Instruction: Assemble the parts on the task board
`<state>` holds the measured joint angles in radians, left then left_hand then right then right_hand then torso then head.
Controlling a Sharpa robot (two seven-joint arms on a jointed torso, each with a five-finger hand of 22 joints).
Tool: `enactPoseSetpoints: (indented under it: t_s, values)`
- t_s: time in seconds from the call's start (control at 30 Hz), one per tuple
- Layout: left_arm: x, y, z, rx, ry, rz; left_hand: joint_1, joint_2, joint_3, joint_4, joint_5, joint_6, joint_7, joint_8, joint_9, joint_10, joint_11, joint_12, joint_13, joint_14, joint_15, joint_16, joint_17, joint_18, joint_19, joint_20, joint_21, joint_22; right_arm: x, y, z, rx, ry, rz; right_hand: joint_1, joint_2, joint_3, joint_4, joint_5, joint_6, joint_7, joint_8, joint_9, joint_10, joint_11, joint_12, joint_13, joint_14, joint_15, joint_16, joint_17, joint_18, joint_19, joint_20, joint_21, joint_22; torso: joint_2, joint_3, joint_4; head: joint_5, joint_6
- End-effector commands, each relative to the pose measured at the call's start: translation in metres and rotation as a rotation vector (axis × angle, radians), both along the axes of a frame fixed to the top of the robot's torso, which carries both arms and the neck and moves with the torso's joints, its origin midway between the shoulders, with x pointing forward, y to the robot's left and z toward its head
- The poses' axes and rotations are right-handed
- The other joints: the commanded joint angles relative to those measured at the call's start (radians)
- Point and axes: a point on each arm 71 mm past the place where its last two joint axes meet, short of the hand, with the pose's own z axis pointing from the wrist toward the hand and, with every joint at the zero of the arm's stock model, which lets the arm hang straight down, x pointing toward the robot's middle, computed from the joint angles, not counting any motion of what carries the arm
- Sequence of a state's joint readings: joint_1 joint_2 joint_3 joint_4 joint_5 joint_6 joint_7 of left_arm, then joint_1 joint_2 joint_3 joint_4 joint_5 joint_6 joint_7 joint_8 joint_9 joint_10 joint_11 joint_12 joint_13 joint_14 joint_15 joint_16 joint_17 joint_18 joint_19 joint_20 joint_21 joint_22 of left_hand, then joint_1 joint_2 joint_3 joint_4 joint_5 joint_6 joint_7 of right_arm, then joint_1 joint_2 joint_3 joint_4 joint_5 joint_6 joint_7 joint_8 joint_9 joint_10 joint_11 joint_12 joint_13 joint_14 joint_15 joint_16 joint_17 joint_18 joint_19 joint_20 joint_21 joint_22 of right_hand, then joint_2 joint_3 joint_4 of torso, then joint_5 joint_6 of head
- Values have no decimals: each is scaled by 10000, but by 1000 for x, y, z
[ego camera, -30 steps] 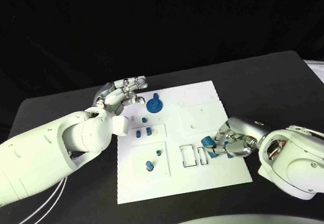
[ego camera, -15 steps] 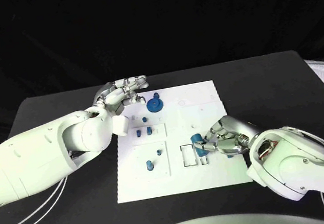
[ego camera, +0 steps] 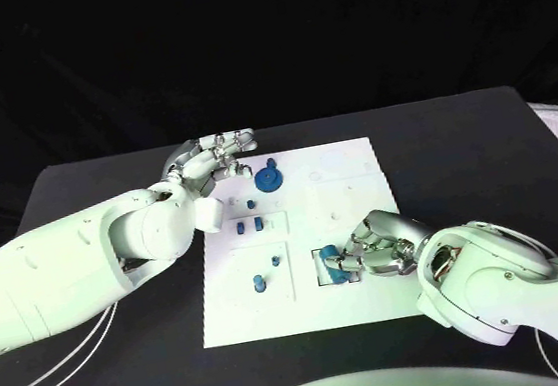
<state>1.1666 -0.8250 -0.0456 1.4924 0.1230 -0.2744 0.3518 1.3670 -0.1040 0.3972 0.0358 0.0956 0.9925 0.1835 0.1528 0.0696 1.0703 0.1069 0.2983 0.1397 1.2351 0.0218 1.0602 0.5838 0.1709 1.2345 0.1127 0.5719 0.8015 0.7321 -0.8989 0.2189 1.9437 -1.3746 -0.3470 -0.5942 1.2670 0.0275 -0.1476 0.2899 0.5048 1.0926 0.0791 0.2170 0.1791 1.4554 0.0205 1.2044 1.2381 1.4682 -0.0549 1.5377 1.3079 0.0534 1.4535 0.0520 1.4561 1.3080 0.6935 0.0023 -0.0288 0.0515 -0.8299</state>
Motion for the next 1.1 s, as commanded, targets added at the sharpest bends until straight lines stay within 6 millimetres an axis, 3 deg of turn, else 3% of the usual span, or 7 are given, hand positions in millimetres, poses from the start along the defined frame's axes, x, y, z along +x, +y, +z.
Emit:
enactPoseSetpoints:
  t_s: [0.03, 0.27, 0.37, 0.6, 0.73, 0.93, 1.1]
  values:
    - [-1, -3, 1, -109, -101, -197, 14, -8, 3, -62, 36, -100, 8, 31, 8, -67, -3, 41, 15, -73, -11, -13, -8, 105, -13, 58, -5, 16, -1, 3, -3, -337, 216, 353, -94, 38, -76, -5, -43, 44, 19, 32, 9, 767, -181, 2809, 2598, 877, -78, 16, 1871, -35, -6, -43, -24, 515, 1, 1, -1, 7, -9]
    - [-1, -3, 2, -116, -101, -210, 14, -8, 3, -62, 36, -100, 8, 31, 8, -67, -3, 41, 15, -73, -11, -13, -8, 105, -13, 58, -5, 16, 0, 4, -5, -455, 87, 398, -94, 29, -98, -18, -109, 33, 18, 27, 22, 750, -183, 2768, 2569, 873, -81, 6, 1851, -33, -13, -46, -32, 504, 2, 5, 9, 28, -9]
    - [-1, -3, 2, -116, -99, -212, 14, -8, 3, -62, 36, -100, 8, 31, 8, -67, -3, 41, 15, -73, -11, -13, -8, 105, -13, 58, -5, 16, 1, 4, -5, -506, -68, 345, -160, 34, -173, -10, -425, 22, 19, 25, 59, 739, -183, 2734, 2552, 868, -81, -4, 1830, -30, -23, -51, -47, 487, 3, 4, 12, 26, -14]
    - [-1, -3, 2, -104, -88, -208, 14, -8, 3, -62, 36, -100, 8, 31, 8, -67, -3, 41, 15, -73, -11, -13, -8, 105, -13, 58, -5, 16, 3, 3, -3, -510, -514, 175, -1025, -6, -851, 0, -3341, -62, 24, 15, 201, 642, -171, 2473, 2390, 845, -77, -62, 1716, -3, -93, -52, -143, 358, 5, 4, 7, 29, -10]
    - [-1, -3, 1, -57, -75, -207, 14, -11, 4, -64, 37, -107, 10, 36, 7, -79, 0, 50, 14, -75, -9, -10, -11, 104, -15, 59, -4, 18, 3, 4, 0, -445, -777, 106, -1332, -190, -1073, 18, -4217, -103, 34, 22, 282, 586, -163, 2311, 2294, 836, -69, -90, 1665, 10, -118, -40, -184, 306, 8, 13, 11, 24, -9]
    - [-1, -3, 1, -43, -62, -222, -21, -35, -14, -52, 34, -144, 25, 40, 2, -130, 16, 64, 10, -89, 1, -12, -42, 102, -22, 65, -3, 23, 2, 5, 3, -476, -1107, 143, -1215, -344, -1006, -17, -4331, -122, 34, 30, 332, 575, -162, 2261, 2273, 835, -68, -97, 1658, 15, -124, -39, -202, 284, 5, 7, 12, 23, -15]
    - [-1, -3, 1, -49, -59, -242, -23, -40, -16, -53, 35, -164, 31, 39, -1, -151, 21, 67, 7, -91, 5, -6, -38, 101, -25, 67, -3, 24, 0, 7, 5, -711, -1377, 384, -43, -406, -680, -479, -3911, -132, 33, 57, 431, 596, -166, 2268, 2310, 841, -75, -91, 1681, 13, -111, -48, -209, 291, 9, 10, 10, 17, -23]
